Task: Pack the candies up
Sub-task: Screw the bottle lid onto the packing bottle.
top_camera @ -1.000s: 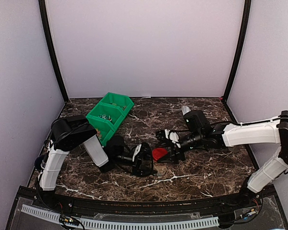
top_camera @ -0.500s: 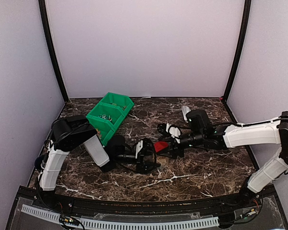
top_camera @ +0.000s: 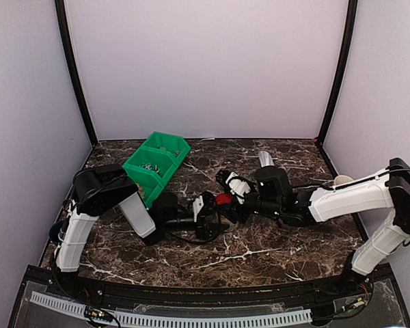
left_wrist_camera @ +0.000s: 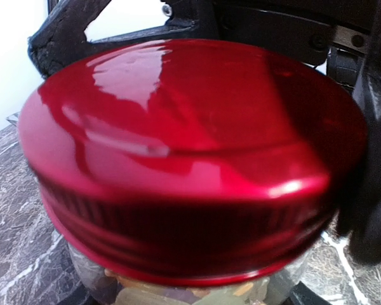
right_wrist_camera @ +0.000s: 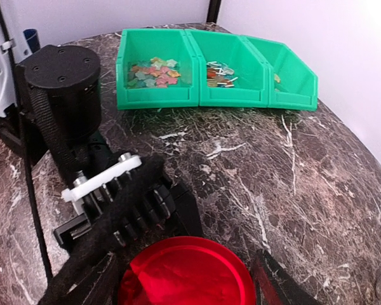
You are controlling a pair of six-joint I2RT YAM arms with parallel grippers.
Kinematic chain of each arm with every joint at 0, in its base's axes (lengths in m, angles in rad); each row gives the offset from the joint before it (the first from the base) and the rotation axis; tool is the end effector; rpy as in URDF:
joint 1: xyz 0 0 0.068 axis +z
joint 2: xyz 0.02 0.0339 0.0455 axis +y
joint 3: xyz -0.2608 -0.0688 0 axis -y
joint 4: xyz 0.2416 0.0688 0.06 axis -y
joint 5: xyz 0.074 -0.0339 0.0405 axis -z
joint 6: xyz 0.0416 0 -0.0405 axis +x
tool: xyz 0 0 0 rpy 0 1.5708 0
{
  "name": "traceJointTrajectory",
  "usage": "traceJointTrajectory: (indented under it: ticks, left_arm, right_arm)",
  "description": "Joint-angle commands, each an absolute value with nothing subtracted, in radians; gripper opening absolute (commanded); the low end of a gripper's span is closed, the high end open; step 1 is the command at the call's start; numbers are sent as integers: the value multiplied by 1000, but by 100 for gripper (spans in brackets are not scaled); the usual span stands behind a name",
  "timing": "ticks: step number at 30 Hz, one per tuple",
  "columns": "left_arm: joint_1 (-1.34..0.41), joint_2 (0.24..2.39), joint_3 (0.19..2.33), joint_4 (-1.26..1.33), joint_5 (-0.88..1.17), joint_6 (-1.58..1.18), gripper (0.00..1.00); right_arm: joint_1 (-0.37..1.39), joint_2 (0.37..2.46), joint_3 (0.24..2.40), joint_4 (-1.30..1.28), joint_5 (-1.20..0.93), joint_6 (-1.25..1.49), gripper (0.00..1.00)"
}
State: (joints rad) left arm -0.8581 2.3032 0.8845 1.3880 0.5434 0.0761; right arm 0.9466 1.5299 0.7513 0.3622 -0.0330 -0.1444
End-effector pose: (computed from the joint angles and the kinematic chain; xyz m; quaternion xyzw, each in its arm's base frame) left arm 0.2452 -0.3166 0.0743 0.4782 0.5333 -0.4337 0.5466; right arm 0.1913 0.2679 0.2004 -0.4424 0.7116 0.2257 0.4969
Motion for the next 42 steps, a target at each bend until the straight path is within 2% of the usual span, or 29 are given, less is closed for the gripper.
traceJointTrajectory:
  ticks: [1,5,8,12,15,20,27,30,35,42]
  left_arm:
    - [-871,2324,885,1181,246,99,71]
    - [-871,2320,875,1192,242,107,70]
    - [-871,2317,870,1190,263,118,70]
    - [-871,2310,854,1211,338,130,70]
    - [-870,2305,848,1219,410,141,69]
    - [-870,2306,844,1228,502,133,69]
    - [-868,2301,832,1254,667,129,69]
    - [-868,2297,829,1257,732,129,69]
    - [-868,2299,839,1230,799,128,69]
    - [-868,2302,846,1223,818,126,69]
  right_arm:
    - [995,1559,747,502,269,46,56]
    - [999,1536,745,479,288,28,60]
    - [997,1497,756,406,287,-18,72]
    - [979,1430,763,284,209,-111,86]
    - [934,1386,759,198,65,-174,89]
    - [874,1342,756,107,-136,-238,90]
    - [869,1340,779,2,-275,-403,89]
    - [861,1324,758,37,-342,-455,88]
    - [849,1342,754,106,-369,-463,86]
    - [842,1421,827,30,-417,-482,78]
